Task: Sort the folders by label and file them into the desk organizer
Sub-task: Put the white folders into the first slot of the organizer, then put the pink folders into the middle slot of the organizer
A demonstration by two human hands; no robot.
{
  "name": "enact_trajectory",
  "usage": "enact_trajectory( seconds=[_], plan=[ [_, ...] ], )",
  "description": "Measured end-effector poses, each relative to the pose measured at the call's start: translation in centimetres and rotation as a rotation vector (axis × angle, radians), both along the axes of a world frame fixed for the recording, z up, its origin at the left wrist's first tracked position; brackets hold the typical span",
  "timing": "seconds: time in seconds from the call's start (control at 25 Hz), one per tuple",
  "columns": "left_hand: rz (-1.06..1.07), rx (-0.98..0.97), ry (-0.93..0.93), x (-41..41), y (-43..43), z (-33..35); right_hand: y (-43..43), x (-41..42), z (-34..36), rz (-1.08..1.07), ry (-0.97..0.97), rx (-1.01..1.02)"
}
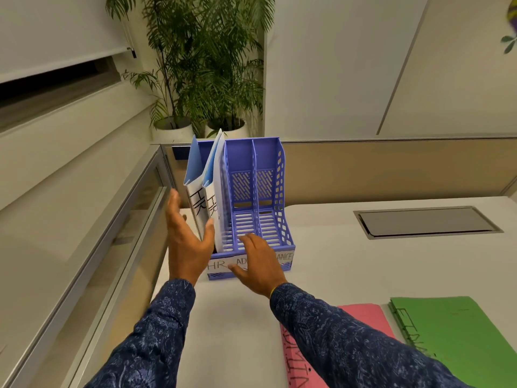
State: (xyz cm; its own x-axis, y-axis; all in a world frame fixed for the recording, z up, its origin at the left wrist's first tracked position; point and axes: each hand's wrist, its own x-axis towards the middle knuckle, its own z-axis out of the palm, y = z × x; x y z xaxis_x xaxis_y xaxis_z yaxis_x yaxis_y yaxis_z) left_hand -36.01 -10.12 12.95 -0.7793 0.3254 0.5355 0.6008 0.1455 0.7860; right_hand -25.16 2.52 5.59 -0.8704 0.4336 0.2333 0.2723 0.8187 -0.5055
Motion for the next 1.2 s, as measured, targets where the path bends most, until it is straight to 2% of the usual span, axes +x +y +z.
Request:
enact_trajectory(
  seconds=[0.32, 0.56, 0.76, 1.0, 1.2],
  plan=[
    [-0.076, -0.241, -0.125, 9.3, -4.3, -5.8, -0.3, 10.6, -0.4, -0.016, -0.105, 0.104],
    [-0.140, -0.656, -0.127, 15.2, -6.0, -10.4, -0.2, 20.7, -2.9, -0.119, -0.241, 0.110],
    [-0.247, -0.875, -0.146, 20.0, -6.8, -14.7, -1.3, 28.0, -5.3, -0.193, -0.350, 0.065],
    [-0.310, -1.064, -0.183, 24.7, -7.7, -18.4, -2.2, 33.7, -8.2, -0.276, -0.520, -0.028],
    [-0.324, -1.082, -0.174, 26.2, -7.4, -18.8, -2.3, 35.2, -9.3, -0.279, -0.564, -0.057]
  ],
)
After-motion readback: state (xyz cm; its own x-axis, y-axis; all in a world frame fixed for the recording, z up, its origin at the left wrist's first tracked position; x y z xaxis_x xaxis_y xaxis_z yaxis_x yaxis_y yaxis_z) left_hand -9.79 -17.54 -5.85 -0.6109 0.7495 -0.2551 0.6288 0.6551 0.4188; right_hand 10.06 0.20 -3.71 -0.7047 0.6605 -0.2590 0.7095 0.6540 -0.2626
